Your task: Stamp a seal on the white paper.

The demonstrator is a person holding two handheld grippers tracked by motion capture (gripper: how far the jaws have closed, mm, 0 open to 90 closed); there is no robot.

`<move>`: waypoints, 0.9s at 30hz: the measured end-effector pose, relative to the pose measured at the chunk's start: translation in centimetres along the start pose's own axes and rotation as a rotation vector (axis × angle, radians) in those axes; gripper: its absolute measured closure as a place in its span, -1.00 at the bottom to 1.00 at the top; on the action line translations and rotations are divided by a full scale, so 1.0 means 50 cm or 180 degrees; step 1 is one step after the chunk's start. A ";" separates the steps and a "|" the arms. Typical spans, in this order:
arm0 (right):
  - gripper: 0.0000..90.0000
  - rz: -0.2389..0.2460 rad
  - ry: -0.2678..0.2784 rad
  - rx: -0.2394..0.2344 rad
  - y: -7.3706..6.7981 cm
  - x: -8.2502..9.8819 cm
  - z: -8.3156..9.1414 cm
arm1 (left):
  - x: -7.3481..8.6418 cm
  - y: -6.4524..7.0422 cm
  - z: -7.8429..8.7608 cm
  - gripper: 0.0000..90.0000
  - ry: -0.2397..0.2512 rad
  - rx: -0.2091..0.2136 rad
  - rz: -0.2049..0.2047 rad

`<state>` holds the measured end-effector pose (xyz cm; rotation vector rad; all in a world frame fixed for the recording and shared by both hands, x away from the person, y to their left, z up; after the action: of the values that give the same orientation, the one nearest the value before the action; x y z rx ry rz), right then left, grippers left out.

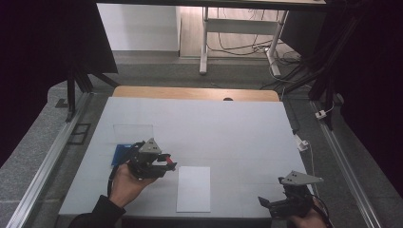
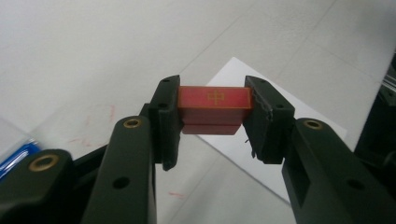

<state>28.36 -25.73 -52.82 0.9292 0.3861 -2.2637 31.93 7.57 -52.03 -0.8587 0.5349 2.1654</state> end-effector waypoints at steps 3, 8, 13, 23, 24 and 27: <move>-1.00 -0.0002 0.0001 0.0000 0.000 0.000 0.000 | -0.003 0.013 -0.010 0.29 -0.0016 0.0045 -0.0026; -1.00 0.0003 0.0000 0.0002 -0.001 0.000 0.000 | -0.008 0.038 -0.028 0.29 -0.0054 0.0118 -0.0098; -1.00 0.0008 -0.0003 0.0003 -0.001 0.000 -0.001 | -0.008 0.060 -0.048 0.29 -0.0132 0.0167 -0.0201; -1.00 0.0018 -0.0015 -0.0003 -0.001 0.001 -0.001 | -0.004 0.096 -0.091 0.29 -0.0249 0.0246 -0.0346; -1.00 0.0022 -0.0015 -0.0003 -0.001 0.001 -0.001 | -0.004 0.098 -0.095 0.29 -0.0254 0.0253 -0.0355; -1.00 0.0029 -0.0018 -0.0006 -0.001 0.001 -0.001 | 0.001 0.105 -0.110 0.29 -0.0303 0.0264 -0.0384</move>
<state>28.31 -25.69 -52.88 0.9218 0.3807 -2.2570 30.19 0.92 -55.30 -0.7208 0.5082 2.0482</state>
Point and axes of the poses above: each handheld gripper's, and its own axes: z roughly backward along the jaws, x roughly out of its underside, y roughly to its right, the point moved 10 cm from there along -z, roughly forward along the jaws
